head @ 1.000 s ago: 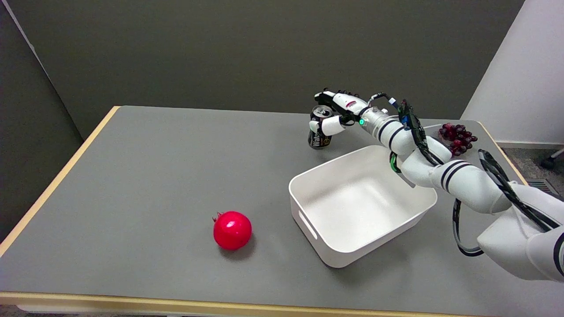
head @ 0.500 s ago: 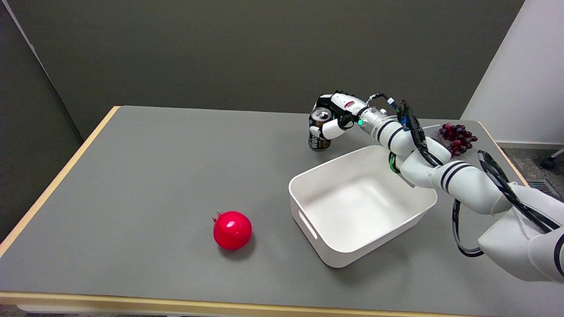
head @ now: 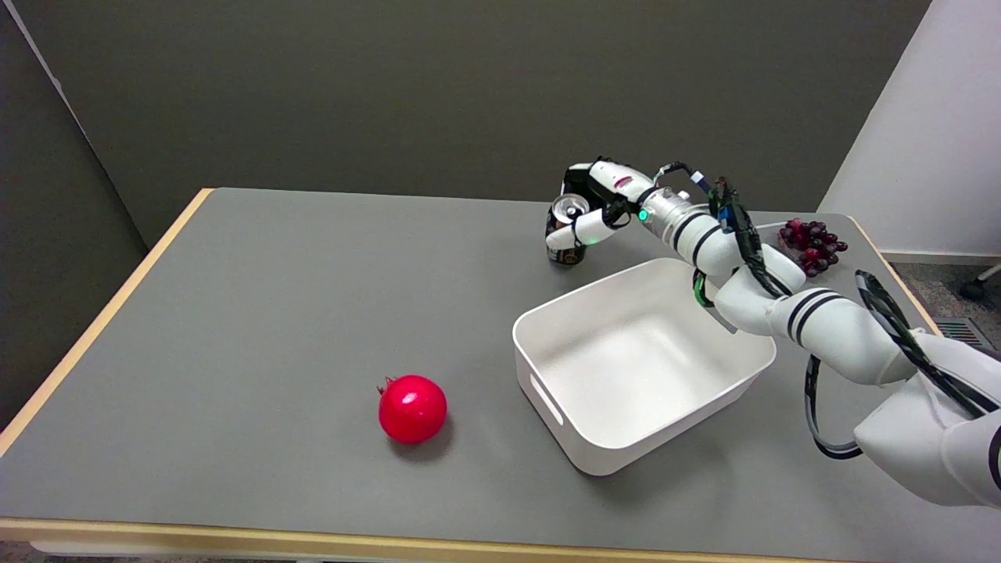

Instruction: Pick up the black can.

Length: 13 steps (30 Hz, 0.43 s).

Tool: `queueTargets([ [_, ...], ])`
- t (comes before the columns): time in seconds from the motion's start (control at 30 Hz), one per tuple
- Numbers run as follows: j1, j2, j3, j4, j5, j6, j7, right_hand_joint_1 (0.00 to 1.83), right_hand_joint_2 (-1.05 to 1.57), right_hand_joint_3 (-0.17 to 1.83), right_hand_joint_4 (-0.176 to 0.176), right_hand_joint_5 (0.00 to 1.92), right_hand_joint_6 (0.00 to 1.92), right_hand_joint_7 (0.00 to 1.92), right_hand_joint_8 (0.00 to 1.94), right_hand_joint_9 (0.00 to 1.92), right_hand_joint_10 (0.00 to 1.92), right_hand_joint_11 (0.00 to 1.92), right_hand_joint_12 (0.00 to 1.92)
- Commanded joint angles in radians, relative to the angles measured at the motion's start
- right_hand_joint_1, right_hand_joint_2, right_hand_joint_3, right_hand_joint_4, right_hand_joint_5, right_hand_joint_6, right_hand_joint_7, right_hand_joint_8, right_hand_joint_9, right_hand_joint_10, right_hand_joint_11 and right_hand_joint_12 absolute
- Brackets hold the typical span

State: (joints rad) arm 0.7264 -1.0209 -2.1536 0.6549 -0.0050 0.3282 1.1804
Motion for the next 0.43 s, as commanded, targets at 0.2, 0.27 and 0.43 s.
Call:
queueTargets([
  [0.2, -0.472, 0.201, 0.573, 0.659, 0.149, 0.090, 0.000, 1.19, 1.24, 0.09, -0.176, 0.50, 1.58, 0.87, 1.32, 0.79, 1.25, 0.69, 1.67],
  [0.27, -0.592, 0.199, 0.683, 0.736, 0.189, 0.112, -0.001, 1.19, 1.23, 0.09, -0.176, 0.50, 1.57, 0.87, 1.33, 0.79, 1.25, 0.70, 1.67],
  [0.43, -0.837, 0.168, 0.870, 0.847, 0.322, 0.217, 0.000, 1.19, 1.24, 0.09, -0.176, 0.50, 1.56, 0.87, 1.34, 0.79, 1.26, 0.69, 1.67],
])
